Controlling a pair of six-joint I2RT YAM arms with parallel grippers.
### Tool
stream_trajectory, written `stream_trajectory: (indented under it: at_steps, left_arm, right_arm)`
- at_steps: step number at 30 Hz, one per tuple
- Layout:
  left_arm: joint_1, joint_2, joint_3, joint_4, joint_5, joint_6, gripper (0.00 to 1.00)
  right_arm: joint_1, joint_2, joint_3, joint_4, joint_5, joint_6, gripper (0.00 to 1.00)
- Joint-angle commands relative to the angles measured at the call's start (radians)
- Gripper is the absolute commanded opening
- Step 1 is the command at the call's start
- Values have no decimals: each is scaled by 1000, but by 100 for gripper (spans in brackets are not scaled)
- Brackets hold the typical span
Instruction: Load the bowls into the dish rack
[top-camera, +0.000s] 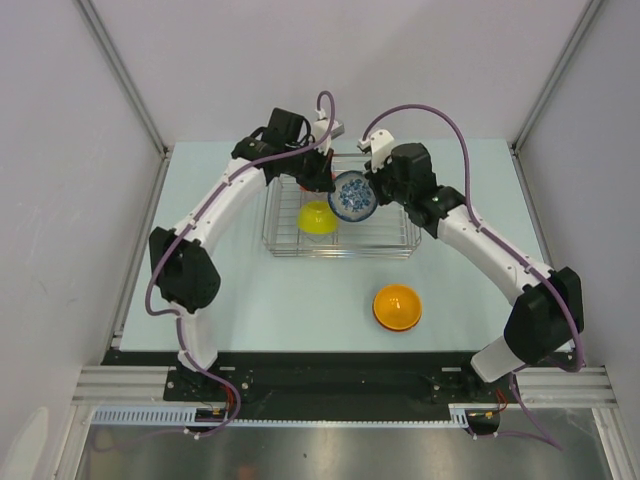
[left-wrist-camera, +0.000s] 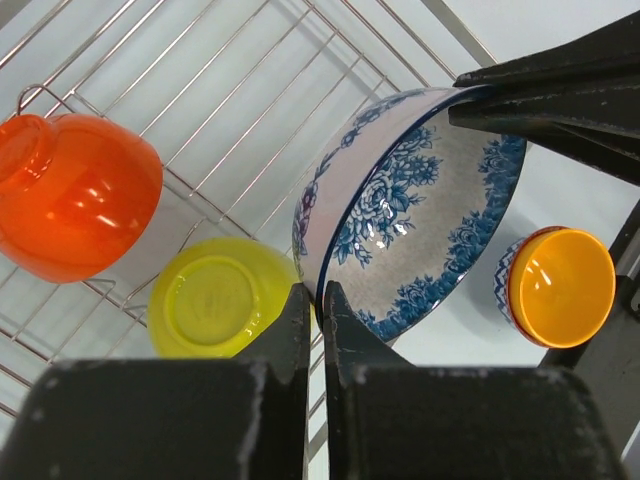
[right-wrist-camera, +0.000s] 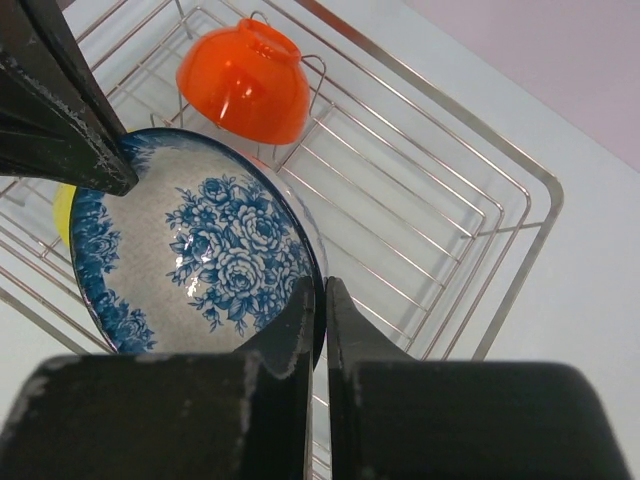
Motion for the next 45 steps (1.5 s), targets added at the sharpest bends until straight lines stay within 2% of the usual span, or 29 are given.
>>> stream_trajectory:
  at_steps: [1, 3, 4, 8, 9, 11, 12, 15, 18, 23, 27, 32, 34, 45]
  left_arm:
    - [-4, -86, 3, 47, 59, 5, 0]
    - [-3, -90, -3, 42, 63, 8, 1]
    - [-4, -94, -12, 41, 66, 8, 14]
    - [-3, -123, -47, 39, 77, 22, 41]
    - [-4, -139, -57, 41, 83, 27, 57]
    - [-4, -161, -81, 41, 103, 45, 74]
    - [-3, -181, -89, 39, 118, 50, 86]
    - [-3, -222, -103, 15, 142, 82, 98]
    - [0, -285, -127, -12, 125, 122, 100]
    - [33, -434, -296, 10, 48, 174, 100]
    - [100, -550, -448, 39, 7, 203, 100]
    - [186, -665, -613, 57, 19, 214, 100]
    - [203, -690, -659, 70, 24, 219, 100]
    - [243, -732, -701, 56, 27, 248, 100]
  right_arm:
    - [14, 5, 2, 44, 18, -17, 0]
    - [18, 5, 3, 46, 21, -17, 0]
    - [17, 7, 7, 46, 24, -17, 0]
    - [21, 10, 13, 50, 33, -19, 0]
    - [23, 11, 14, 52, 38, -20, 0]
    - [23, 16, 19, 52, 50, -25, 0]
    - [23, 17, 20, 55, 50, -26, 0]
    - [24, 21, 22, 61, 56, -34, 0]
    - [24, 27, 22, 78, 107, -59, 0]
    - [28, 39, -7, 191, 222, -178, 0]
    - [35, 74, -52, 389, 353, -368, 0]
    - [26, 137, -107, 590, 429, -568, 0]
    - [26, 175, -134, 720, 460, -682, 0]
    - [25, 367, -245, 1216, 460, -1139, 0]
